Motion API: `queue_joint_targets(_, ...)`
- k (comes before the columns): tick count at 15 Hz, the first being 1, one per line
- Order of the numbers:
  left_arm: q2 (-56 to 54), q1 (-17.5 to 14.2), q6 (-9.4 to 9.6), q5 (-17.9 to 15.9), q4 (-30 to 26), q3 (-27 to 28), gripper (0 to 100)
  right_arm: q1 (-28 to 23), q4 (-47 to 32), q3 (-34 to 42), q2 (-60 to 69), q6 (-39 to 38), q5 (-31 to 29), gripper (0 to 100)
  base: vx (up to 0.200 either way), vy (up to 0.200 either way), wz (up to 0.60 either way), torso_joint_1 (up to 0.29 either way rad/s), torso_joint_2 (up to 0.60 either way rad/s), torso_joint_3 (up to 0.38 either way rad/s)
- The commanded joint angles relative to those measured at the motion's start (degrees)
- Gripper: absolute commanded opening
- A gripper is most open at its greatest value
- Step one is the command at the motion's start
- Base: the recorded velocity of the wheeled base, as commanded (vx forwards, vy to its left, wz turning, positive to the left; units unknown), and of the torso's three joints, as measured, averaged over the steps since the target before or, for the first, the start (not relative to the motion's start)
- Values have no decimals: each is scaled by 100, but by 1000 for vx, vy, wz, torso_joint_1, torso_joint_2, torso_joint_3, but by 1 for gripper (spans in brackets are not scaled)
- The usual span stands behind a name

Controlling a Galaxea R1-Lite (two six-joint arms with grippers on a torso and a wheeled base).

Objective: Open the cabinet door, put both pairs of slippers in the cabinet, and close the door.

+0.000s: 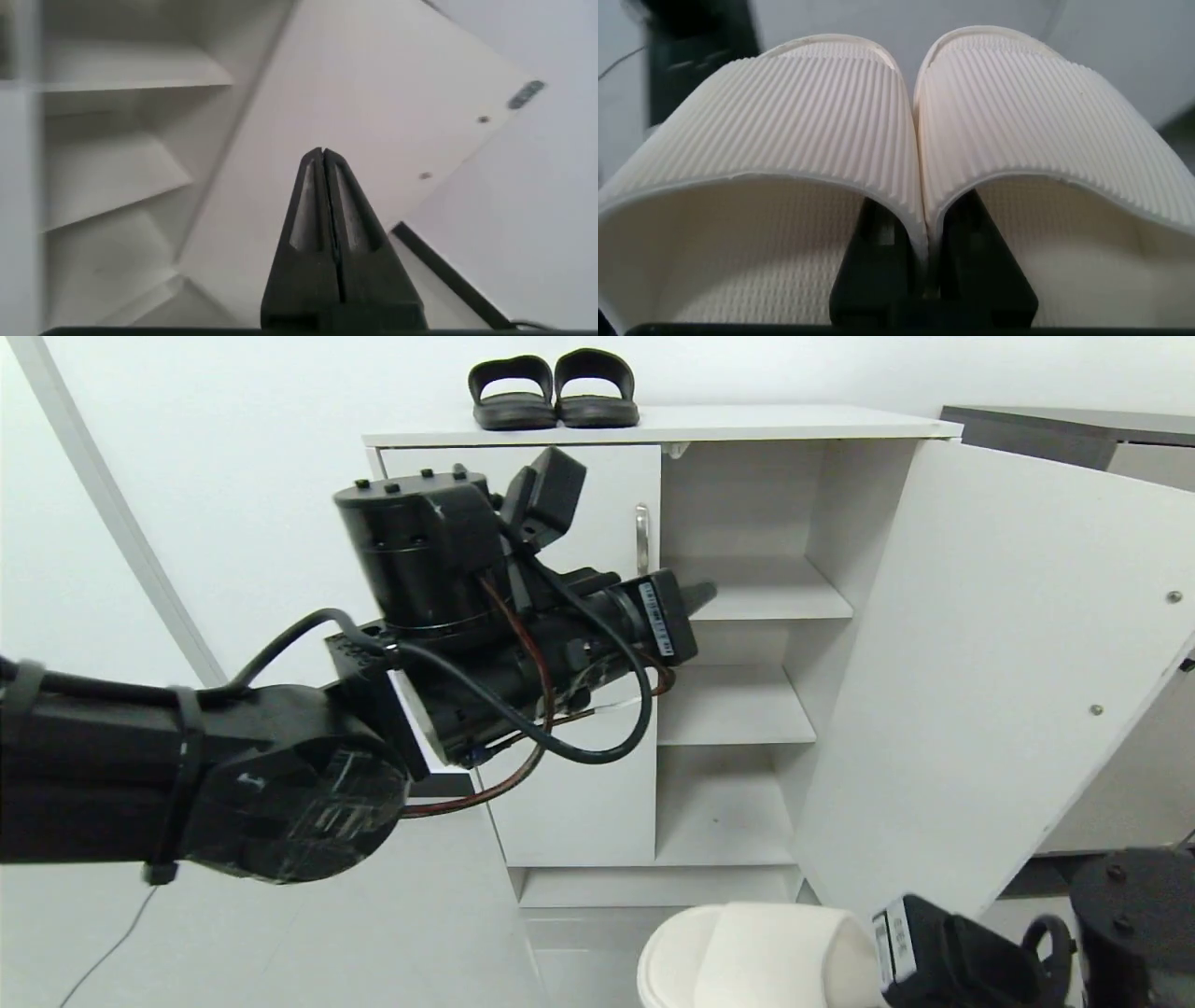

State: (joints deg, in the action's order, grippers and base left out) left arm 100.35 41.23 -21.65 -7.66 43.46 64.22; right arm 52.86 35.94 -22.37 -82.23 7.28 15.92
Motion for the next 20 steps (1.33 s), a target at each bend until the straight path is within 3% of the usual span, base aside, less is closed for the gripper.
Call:
queue_joint_targets(1,-798,-361,117,449,-4,-771,0,-663,10,-461,-514,-209,-291,0,0,0,0,0,0,0)
queue_joint_targets(2,-1413,-475,205,924,-4,-1483,0,-786,54,-822,-804,-798,-880,0,0,0,0,0,0,0)
queue_joint_targets(4,-2512,-748,284,1275,-83,-2537,0,-786,344,-1340,-1287,-1492,-1715,0,0,0,0,0,0,0)
queue_joint_targets(6,-3514,-1038,627,1513,-461,-3284,0,-830,669,-1657,-1700,-1536,-2480,0,0,0,0,0,0,0)
queue_joint_targets(7,-4340,-1170,926,2040,-1138,-3776,0,-891,810,-1832,-1964,-1536,-2963,0,0,0,0,0,0,0)
queue_joint_targets(8,-5008,-1477,1093,2418,-1753,-4084,0,-935,818,-1929,-2105,-1545,-3200,0,0,0,0,0,0,0)
queue_joint_targets(9,-5781,-2347,1260,2523,-2500,-4418,0,-988,827,-1964,-2201,-1536,-3367,0,0,0,0,0,0,0)
queue_joint_targets(10,-6555,-3086,1427,2532,-3133,-4796,0,-1006,871,-1982,-2210,-1536,-3455,0,0,0,0,0,0,0)
queue_joint_targets(11,-7249,-3534,1471,2532,-3458,-5139,0,-1006,906,-1991,-2201,-1536,-3455,0,0,0,0,0,0,0)
queue_joint_targets(12,-8031,-3877,1506,2532,-3722,-5473,0,-1006,906,-1973,-2201,-1536,-3455,0,0,0,0,0,0,0)
queue_joint_targets(13,-8383,-4009,1532,2532,-3854,-5596,0,-1006,915,-1973,-2201,-1536,-3455,0,0,0,0,0,0,0)
queue_joint_targets(14,-9376,-4281,1550,2532,-4372,-5772,0,-1006,915,-1955,-2201,-1536,-3464,0,0,0,0,0,0,0)
queue_joint_targets(15,-9736,-4325,1532,2594,-4785,-5833,0,-1006,915,-1947,-2201,-1536,-3464,0,0,0,0,0,0,0)
queue_joint_targets(17,-10035,-4140,1532,2726,-4680,-6044,0,-979,924,-1876,-2192,-1519,-3464,0,0,0,0,0,0,0)
queue_joint_targets(18,-10035,-4132,1708,2383,-4513,-6255,0,-970,924,-1868,-2201,-1528,-3464,0,0,0,0,0,0,0)
queue_joint_targets(19,-10027,-4132,1682,1952,-4109,-6396,0,-935,924,-1815,-2210,-1536,-3464,0,0,0,0,0,0,0)
queue_joint_targets(20,-10035,-4132,1682,1416,-4126,-6422,0,-926,933,-1797,-2228,-1536,-3455,0,0,0,0,0,0,0)
